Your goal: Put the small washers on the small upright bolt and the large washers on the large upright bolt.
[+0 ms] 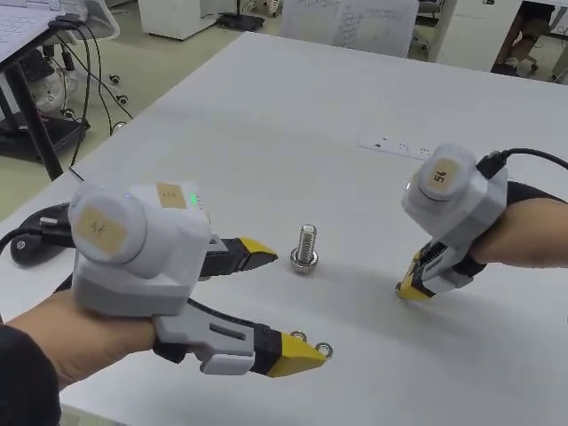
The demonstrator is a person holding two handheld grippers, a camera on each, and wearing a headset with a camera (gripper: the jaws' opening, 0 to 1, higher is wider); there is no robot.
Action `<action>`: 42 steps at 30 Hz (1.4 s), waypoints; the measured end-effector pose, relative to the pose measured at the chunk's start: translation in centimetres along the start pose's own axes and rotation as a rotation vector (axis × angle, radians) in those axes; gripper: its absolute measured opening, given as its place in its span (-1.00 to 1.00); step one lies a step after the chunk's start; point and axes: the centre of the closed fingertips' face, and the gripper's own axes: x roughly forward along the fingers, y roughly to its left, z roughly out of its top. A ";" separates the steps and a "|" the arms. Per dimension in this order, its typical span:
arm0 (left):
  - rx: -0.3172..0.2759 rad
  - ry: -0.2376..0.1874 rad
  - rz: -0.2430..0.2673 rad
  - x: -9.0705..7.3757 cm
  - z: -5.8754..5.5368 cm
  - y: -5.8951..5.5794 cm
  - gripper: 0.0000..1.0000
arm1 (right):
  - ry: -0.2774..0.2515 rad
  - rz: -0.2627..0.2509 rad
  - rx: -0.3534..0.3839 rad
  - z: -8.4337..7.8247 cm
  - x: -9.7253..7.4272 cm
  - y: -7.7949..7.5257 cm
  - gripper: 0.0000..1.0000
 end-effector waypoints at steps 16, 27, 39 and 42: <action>0.002 0.001 -0.002 -0.1 -0.1 0.0 0.43 | -0.011 -0.018 0.005 0.0 -1.1 -0.2 -0.63; 0.006 -0.002 -0.008 0.1 0.1 0.1 0.43 | -0.023 -0.037 0.032 -1.0 -2.4 -0.3 -0.61; 0.013 -0.008 -0.009 0.1 0.3 0.1 0.43 | -0.010 -0.023 0.030 -2.0 -2.8 1.6 -0.61; 0.014 -0.012 -0.008 0.1 0.4 0.0 0.43 | -0.011 -0.012 0.025 -2.0 -2.8 2.5 -0.61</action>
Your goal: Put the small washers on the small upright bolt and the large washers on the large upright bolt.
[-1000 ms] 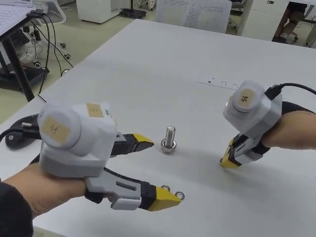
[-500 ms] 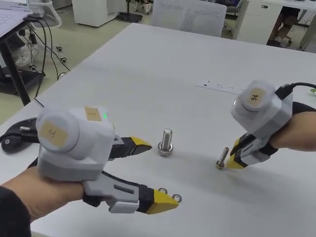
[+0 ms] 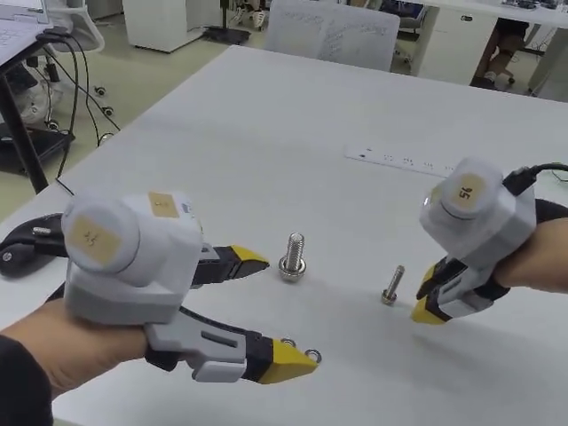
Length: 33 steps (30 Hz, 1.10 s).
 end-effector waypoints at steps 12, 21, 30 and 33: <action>0.008 0.000 0.002 -0.2 0.0 -0.2 0.43 | 0.001 0.043 -0.064 1.3 0.7 3.5 -0.60; 0.010 0.003 0.004 -0.4 -0.2 -0.3 0.43 | -0.017 0.077 -0.128 4.0 1.5 5.7 -0.60; 0.014 0.005 0.005 -0.6 -0.3 -0.3 0.42 | -0.027 0.118 -0.205 6.8 2.6 8.2 -0.60; 0.014 0.005 0.004 -0.6 -0.3 -0.3 0.42 | -0.022 0.129 -0.234 7.4 3.1 8.8 -0.60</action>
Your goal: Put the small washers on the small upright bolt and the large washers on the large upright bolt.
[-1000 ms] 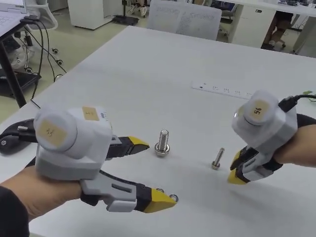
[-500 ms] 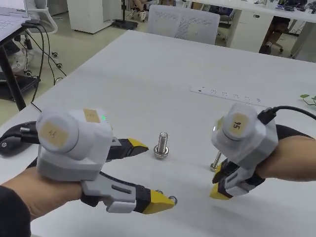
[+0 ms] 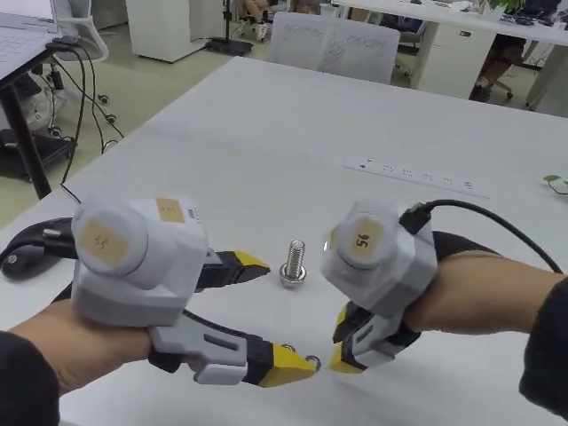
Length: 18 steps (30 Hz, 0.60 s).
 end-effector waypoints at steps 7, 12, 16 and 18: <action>0.001 0.000 0.001 0.0 0.0 0.0 0.42 | 0.020 0.015 -0.032 0.4 1.0 0.4 -0.60; 0.002 0.001 0.000 0.0 0.0 -0.1 0.42 | 0.032 0.022 -0.039 0.4 1.4 0.4 -0.61; 0.001 0.000 0.002 0.0 0.0 0.0 0.41 | 0.040 0.025 -0.046 0.4 1.7 0.4 -0.61; 0.000 -0.001 0.002 0.0 0.0 0.0 0.41 | 0.042 0.020 -0.051 0.5 1.7 0.3 -0.62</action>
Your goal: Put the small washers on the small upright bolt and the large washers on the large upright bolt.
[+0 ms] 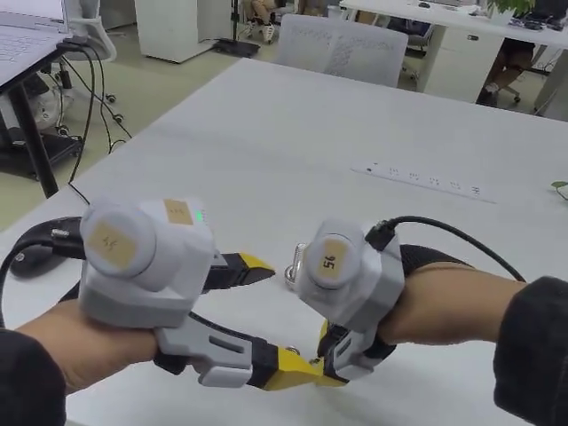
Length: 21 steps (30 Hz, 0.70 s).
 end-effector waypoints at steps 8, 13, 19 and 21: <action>0.000 0.002 -0.002 0.0 0.0 0.0 0.41 | 0.005 -0.002 -0.013 0.0 0.0 0.2 -0.65; 0.000 0.001 -0.003 0.0 0.0 -0.1 0.41 | 0.003 -0.007 -0.011 0.0 0.0 0.0 -0.68; 0.001 0.000 -0.005 0.1 0.0 -0.1 0.41 | 0.003 -0.005 -0.008 0.0 0.0 0.0 -0.71; 0.001 0.000 -0.004 0.0 0.0 -0.1 0.41 | 0.002 -0.004 -0.006 0.0 0.0 0.0 -0.71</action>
